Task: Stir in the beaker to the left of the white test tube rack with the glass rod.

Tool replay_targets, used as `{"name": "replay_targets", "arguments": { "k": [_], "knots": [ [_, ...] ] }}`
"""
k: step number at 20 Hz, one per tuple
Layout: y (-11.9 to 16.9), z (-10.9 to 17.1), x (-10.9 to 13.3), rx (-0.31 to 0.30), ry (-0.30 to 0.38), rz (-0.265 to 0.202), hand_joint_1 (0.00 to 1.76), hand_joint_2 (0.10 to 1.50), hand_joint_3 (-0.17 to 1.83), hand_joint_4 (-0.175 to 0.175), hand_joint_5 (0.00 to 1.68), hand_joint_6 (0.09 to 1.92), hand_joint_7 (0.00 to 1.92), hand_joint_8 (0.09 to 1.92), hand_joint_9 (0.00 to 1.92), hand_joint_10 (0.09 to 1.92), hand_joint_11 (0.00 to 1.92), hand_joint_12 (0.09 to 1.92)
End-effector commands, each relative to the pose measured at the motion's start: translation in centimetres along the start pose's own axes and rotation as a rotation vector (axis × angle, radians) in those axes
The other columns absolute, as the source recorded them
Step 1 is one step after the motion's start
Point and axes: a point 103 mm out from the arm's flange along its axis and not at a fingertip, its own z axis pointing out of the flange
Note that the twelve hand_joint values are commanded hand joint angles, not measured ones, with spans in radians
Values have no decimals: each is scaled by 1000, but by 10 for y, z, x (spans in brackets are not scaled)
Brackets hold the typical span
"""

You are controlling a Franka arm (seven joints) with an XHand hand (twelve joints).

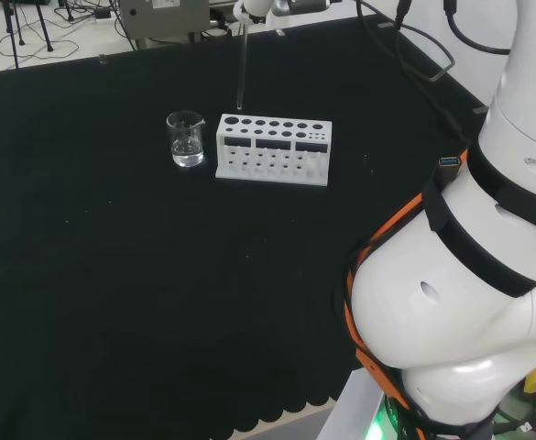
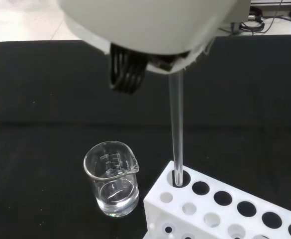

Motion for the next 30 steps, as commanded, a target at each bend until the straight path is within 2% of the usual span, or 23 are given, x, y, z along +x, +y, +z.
{"name": "replay_targets", "arguments": {
  "k": [1,7,10,17,23,30],
  "knots": [
    [1,5,2,21,8,-9,1222,472,978,-175,1318,752,1588,940,1816,693,1388,762],
    [3,11,-2,25,8,-10,1222,469,982,-175,1320,751,1589,938,1819,690,1388,759],
    [15,10,3,43,5,-17,1222,468,983,-175,1320,750,1589,938,1820,689,1388,758],
    [45,2,31,27,8,-77,1222,466,986,-175,1322,749,1591,936,1823,686,1389,755],
    [66,5,54,32,17,-148,1223,464,988,-175,1323,748,1591,935,1824,683,1390,753],
    [84,14,68,44,30,-199,1223,463,989,-175,1324,747,1592,933,1825,681,1391,750]
  ]
}}
